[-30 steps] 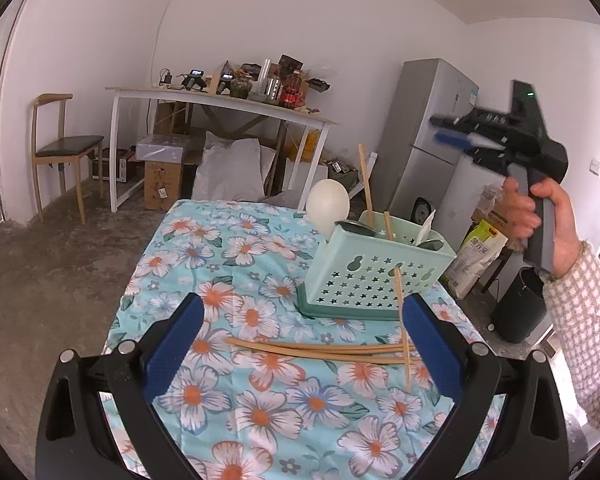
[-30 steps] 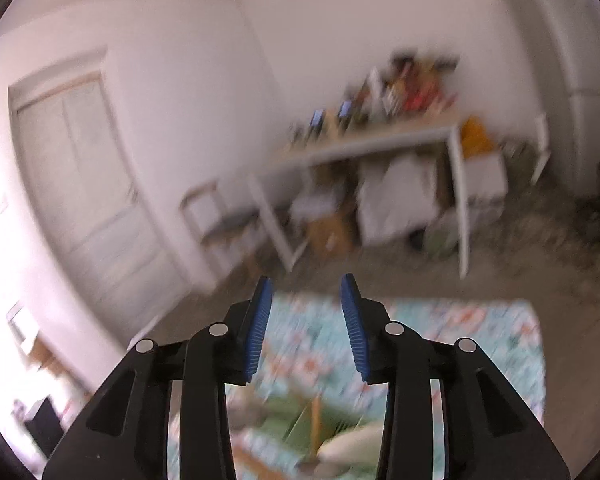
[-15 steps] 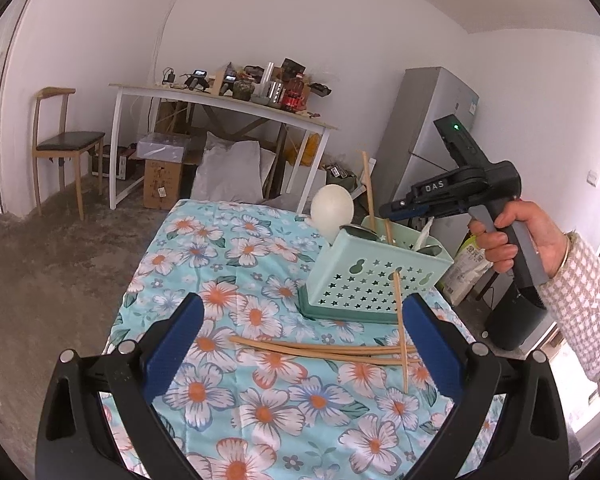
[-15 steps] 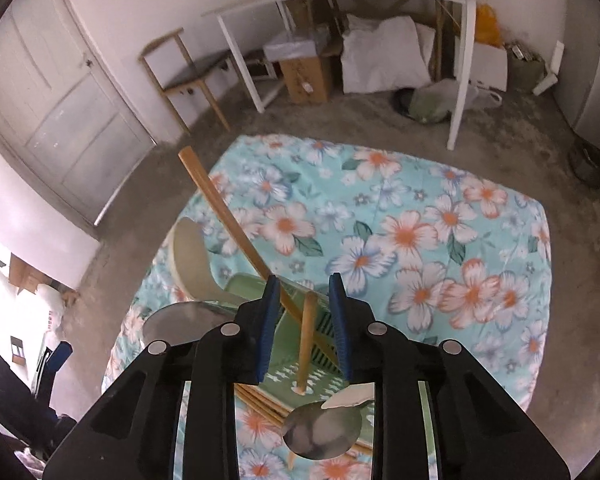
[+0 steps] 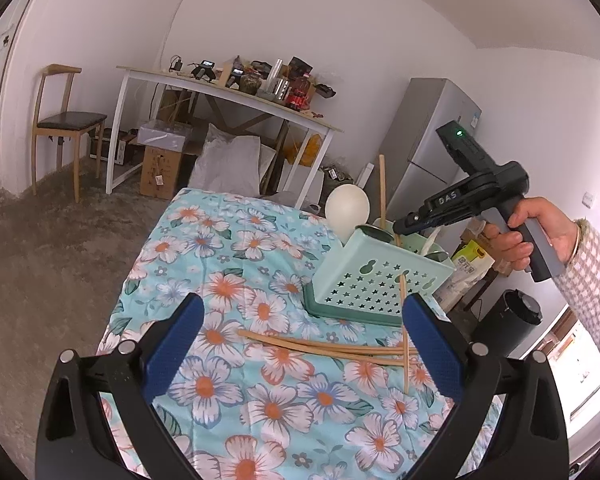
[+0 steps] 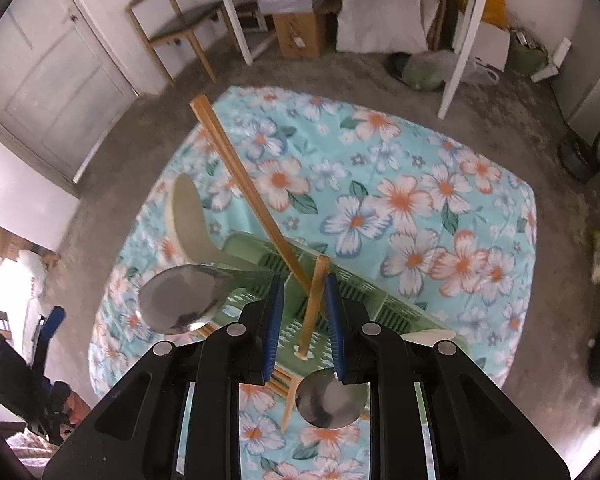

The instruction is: Organize utensils

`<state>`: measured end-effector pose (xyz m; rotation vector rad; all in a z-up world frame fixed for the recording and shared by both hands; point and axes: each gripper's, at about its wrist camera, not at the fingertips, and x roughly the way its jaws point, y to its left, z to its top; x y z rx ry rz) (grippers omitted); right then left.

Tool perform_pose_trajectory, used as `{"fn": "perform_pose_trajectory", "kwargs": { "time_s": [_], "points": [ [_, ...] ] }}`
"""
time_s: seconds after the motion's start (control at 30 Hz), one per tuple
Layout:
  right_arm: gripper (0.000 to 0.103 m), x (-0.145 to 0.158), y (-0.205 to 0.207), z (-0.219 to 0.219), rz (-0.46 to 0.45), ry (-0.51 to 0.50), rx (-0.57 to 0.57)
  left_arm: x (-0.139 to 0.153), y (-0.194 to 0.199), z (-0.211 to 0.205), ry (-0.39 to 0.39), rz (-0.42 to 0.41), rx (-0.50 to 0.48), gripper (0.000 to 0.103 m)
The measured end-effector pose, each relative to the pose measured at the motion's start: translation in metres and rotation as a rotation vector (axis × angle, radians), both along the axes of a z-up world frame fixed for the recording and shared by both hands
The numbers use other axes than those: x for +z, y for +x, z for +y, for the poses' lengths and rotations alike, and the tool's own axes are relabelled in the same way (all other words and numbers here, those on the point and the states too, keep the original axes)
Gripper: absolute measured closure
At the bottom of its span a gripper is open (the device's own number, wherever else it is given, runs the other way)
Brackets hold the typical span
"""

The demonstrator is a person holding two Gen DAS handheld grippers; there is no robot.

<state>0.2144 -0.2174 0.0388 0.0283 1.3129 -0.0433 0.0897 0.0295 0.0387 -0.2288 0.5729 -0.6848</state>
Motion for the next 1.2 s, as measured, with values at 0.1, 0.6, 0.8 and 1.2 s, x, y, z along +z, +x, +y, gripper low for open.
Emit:
{"fn": "perform_pose_trajectory", "kwargs": {
  "time_s": [0.1, 0.6, 0.8, 1.2],
  "points": [
    [0.083, -0.007, 0.004, 0.001, 0.047, -0.039, -0.006, -0.001, 0.001, 0.005, -0.011, 0.007, 0.002, 0.006],
    [0.082, -0.011, 0.014, 0.009, 0.095, -0.131, -0.018, -0.004, 0.003, 0.026, -0.069, 0.035, 0.022, 0.006],
    [0.082, -0.021, 0.018, 0.010, 0.110, -0.125, -0.025, -0.005, 0.003, 0.028, -0.082, 0.045, 0.022, 0.006],
    [0.098, -0.013, 0.010, 0.005, 0.031, -0.050, -0.054, -0.005, 0.002, 0.031, -0.087, 0.046, 0.028, 0.006]
  ]
}}
